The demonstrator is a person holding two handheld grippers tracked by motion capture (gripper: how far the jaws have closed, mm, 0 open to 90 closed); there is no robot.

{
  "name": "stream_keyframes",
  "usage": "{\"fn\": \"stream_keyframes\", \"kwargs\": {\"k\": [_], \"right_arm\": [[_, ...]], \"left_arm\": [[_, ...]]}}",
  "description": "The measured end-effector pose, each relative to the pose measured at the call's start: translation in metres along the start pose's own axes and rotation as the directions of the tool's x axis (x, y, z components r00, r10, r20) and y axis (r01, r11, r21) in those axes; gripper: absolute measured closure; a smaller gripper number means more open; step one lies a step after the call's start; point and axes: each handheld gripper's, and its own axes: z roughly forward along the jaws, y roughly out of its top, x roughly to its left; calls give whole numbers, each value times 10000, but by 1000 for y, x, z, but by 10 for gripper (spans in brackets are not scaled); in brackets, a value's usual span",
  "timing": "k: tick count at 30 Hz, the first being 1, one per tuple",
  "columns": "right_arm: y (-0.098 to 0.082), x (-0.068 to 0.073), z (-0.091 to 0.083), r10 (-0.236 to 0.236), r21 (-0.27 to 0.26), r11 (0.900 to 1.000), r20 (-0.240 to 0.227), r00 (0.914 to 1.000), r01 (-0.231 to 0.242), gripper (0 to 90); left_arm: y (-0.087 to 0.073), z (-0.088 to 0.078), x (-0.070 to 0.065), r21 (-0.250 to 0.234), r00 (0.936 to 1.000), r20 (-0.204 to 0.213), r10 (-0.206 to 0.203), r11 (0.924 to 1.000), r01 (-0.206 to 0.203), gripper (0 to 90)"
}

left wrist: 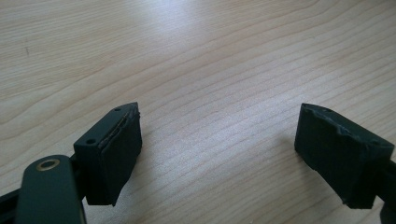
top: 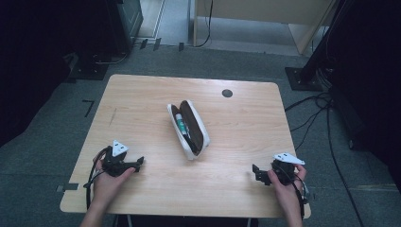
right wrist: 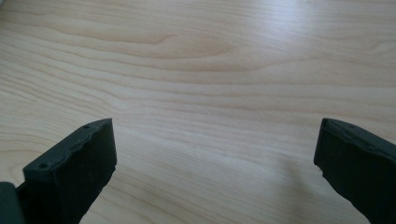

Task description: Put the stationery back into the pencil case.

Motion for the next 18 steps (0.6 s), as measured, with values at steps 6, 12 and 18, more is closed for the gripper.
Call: {"fn": "stream_keyframes", "kwargs": {"k": [6, 12, 18], "right_arm": [[-11, -13, -2, 212, 208, 9995, 239, 9995, -217, 0], [-18, -25, -5, 173, 284, 9994, 722, 9972, -194, 0], [-26, -31, -10, -52, 221, 9998, 1138, 9935, 27, 0]], "left_arm": [[0, 0, 0, 2, 10000, 1, -6, 10000, 6, 152], [0, 0, 0, -2, 10000, -17, -17, 10000, 17, 152], [0, 0, 0, -4, 10000, -49, -62, 10000, 62, 152]]}}
